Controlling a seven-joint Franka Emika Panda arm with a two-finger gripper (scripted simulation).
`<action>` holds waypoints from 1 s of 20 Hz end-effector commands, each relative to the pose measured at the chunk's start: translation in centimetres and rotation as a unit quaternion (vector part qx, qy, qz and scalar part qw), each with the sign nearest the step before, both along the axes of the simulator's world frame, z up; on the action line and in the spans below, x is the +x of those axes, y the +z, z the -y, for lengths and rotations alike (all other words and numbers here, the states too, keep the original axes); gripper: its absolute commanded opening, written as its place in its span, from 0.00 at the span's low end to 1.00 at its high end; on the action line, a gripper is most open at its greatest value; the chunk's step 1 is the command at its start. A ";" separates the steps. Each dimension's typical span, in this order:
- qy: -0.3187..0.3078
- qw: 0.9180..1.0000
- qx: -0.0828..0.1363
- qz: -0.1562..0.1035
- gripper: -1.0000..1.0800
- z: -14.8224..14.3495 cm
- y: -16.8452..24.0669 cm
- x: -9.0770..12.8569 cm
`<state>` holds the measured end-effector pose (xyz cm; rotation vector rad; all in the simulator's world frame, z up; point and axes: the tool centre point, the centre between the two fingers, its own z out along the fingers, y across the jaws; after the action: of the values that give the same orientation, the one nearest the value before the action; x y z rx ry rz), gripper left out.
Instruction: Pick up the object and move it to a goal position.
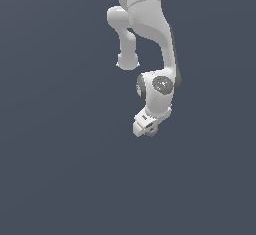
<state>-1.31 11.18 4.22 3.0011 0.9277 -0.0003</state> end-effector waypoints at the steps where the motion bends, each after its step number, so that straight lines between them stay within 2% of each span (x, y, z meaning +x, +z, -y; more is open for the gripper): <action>1: 0.000 1.000 0.000 0.000 0.00 0.0 0.0 0.0; 6: 0.000 1.000 0.000 0.000 0.00 1.0 0.3 -0.3; 10: 0.000 1.000 0.000 0.000 0.00 2.8 1.0 -1.0; 15: 0.000 1.000 0.000 0.000 0.00 6.6 2.3 -2.3; 20: 0.000 1.000 0.000 0.000 0.00 11.7 4.1 -4.1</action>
<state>-4.82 1.13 7.70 3.0006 0.9294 -0.0006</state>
